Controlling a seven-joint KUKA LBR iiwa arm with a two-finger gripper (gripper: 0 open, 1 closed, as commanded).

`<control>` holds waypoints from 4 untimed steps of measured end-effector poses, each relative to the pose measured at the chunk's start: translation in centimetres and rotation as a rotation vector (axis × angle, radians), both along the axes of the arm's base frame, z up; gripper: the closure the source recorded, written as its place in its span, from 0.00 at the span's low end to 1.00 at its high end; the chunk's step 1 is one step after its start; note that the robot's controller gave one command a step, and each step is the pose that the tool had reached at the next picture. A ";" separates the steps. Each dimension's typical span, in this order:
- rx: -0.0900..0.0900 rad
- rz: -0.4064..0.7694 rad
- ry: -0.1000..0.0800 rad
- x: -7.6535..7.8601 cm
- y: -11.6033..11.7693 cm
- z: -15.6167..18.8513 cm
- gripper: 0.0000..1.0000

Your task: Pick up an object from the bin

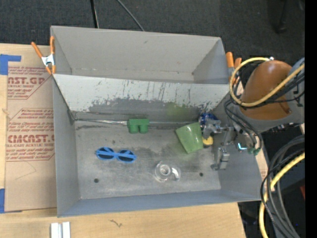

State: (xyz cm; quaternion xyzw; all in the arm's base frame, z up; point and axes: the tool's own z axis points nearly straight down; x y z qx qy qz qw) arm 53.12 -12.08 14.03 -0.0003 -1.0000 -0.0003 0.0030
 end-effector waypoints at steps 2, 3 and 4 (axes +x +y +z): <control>0.003 0.262 -0.006 3.1 8.9 -7.1 0.00; 0.000 0.258 -0.007 3.1 8.6 -7.1 1.00; -0.001 0.175 -0.016 2.2 8.7 6.6 1.00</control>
Offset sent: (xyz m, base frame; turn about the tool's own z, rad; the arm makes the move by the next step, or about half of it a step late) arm 0.0548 0.0416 -0.0703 -0.1451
